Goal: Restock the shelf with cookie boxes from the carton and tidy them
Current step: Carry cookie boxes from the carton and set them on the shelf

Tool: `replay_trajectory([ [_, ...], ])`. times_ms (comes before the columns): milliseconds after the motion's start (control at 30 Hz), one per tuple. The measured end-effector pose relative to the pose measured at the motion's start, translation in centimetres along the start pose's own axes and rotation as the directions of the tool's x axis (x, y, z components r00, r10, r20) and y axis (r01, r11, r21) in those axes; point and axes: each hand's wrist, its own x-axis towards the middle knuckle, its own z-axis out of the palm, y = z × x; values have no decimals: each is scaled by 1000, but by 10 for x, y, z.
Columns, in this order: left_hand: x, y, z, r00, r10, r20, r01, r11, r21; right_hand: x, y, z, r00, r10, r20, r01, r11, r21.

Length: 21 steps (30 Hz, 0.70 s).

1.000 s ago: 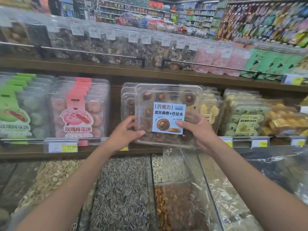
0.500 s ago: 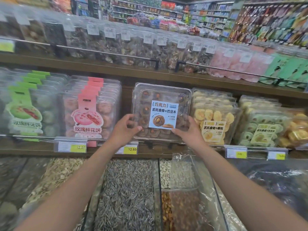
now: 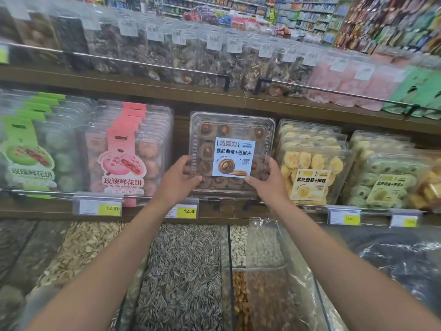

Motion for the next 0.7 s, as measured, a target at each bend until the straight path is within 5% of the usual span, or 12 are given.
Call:
replay_trajectory([
  [233, -10, -9, 4, 998, 38, -59, -41, 998, -42, -5, 8, 10, 995, -67, -68, 68, 998, 11],
  [700, -20, -14, 9, 984, 125, -126, -96, 973, 212, -16, 20, 17, 986, -112, -123, 108, 993, -43],
])
